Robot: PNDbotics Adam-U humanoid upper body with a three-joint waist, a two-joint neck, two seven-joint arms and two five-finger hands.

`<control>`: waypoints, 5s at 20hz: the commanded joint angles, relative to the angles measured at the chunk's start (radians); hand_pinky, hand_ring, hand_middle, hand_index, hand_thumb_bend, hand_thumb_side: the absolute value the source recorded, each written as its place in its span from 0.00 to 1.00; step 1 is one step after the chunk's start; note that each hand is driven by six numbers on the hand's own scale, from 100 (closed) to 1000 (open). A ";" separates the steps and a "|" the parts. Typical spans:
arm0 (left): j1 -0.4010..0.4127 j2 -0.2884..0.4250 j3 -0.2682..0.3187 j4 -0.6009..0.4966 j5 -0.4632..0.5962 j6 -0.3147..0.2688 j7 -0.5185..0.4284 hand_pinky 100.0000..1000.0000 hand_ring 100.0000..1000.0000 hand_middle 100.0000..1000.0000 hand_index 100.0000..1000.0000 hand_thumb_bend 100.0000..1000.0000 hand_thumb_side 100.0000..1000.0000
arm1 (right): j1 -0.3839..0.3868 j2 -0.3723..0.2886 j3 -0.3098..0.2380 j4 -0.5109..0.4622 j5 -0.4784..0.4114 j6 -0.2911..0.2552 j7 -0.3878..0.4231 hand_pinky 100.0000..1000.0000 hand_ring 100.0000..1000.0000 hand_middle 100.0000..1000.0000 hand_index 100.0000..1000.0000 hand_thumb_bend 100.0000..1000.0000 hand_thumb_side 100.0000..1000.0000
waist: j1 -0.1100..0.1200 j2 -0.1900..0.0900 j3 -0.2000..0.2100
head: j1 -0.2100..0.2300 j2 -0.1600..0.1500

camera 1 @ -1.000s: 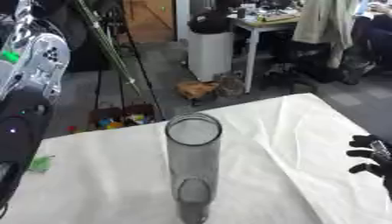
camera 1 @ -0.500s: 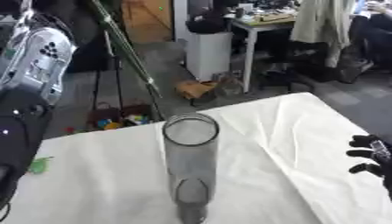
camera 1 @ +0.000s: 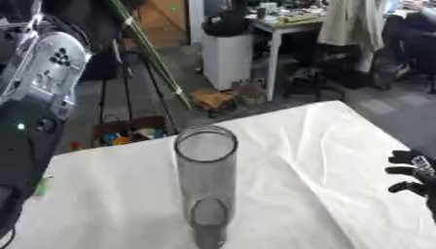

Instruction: Arrange flowers into the vase.

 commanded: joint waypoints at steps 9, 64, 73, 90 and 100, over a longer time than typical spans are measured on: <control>-0.013 0.005 -0.011 -0.010 -0.015 0.025 -0.024 0.00 0.00 0.00 0.01 0.24 0.00 | -0.013 -0.025 -0.010 -0.004 -0.003 -0.001 0.000 0.43 0.67 0.66 0.75 0.00 0.82 | 0.000 -0.014 -0.002 | -0.009 0.013; 0.046 -0.042 -0.074 0.027 -0.095 0.091 -0.101 0.00 0.00 0.00 0.01 0.19 0.00 | -0.033 -0.017 -0.011 0.001 0.003 -0.002 0.014 0.42 0.68 0.66 0.75 0.00 0.82 | 0.020 0.021 -0.025 | -0.043 -0.016; 0.062 -0.051 -0.090 0.064 -0.134 0.090 -0.129 0.00 0.00 0.00 0.02 0.18 0.00 | -0.034 -0.014 -0.010 0.003 0.004 -0.003 0.018 0.42 0.68 0.66 0.75 0.00 0.82 | 0.019 0.028 -0.028 | -0.046 -0.016; 0.084 -0.065 -0.113 0.085 -0.282 0.059 -0.199 0.00 0.00 0.03 0.13 0.60 0.00 | -0.036 -0.011 -0.012 0.005 0.004 -0.005 0.022 0.42 0.68 0.66 0.75 0.00 0.82 | 0.015 0.032 -0.029 | -0.051 -0.019; 0.093 -0.072 -0.113 0.094 -0.327 0.016 -0.249 0.18 0.13 0.20 0.28 0.80 0.08 | -0.037 -0.011 -0.012 0.008 0.003 -0.006 0.024 0.42 0.68 0.66 0.75 0.00 0.82 | 0.014 0.032 -0.022 | -0.055 -0.021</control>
